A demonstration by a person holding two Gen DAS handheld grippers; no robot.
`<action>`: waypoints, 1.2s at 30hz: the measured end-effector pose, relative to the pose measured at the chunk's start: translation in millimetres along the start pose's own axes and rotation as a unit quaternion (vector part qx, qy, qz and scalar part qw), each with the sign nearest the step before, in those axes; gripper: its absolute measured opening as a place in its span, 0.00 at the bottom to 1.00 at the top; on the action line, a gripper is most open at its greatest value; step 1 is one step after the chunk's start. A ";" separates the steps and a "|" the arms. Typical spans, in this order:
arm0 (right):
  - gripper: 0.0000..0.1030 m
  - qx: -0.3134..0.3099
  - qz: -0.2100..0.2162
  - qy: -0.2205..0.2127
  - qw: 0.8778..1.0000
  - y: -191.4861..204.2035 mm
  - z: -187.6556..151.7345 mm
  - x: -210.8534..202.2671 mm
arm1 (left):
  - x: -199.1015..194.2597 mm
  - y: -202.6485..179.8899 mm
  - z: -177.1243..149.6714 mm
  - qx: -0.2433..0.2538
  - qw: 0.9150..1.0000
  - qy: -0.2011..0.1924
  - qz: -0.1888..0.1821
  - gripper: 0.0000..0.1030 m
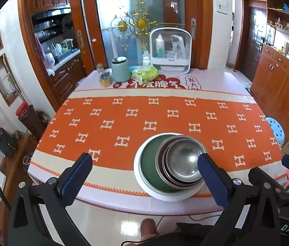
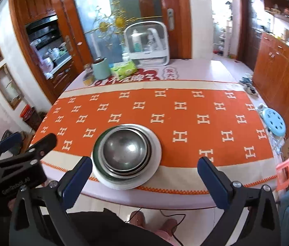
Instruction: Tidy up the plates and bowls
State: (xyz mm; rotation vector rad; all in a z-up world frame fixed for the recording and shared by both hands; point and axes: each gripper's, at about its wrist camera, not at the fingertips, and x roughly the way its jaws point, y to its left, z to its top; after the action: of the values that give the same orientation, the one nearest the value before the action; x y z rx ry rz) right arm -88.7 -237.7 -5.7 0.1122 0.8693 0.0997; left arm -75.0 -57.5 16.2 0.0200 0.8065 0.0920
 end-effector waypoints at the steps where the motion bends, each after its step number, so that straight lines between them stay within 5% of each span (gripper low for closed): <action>1: 1.00 0.006 0.002 0.003 1.000 -0.9 -1.3 1.3 | 0.5 -1.6 -0.8 0.004 1.000 -0.001 0.002 0.99; 36: 1.00 -0.024 -0.005 -0.016 1.000 6.8 -4.4 -4.6 | -6.1 -6.4 -11.0 -0.004 1.000 0.004 0.017 0.99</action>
State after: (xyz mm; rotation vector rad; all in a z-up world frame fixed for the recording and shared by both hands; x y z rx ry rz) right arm -95.3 -231.3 -4.1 0.0651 0.8339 0.1086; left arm -86.7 -64.6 12.7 0.0262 0.8146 0.1281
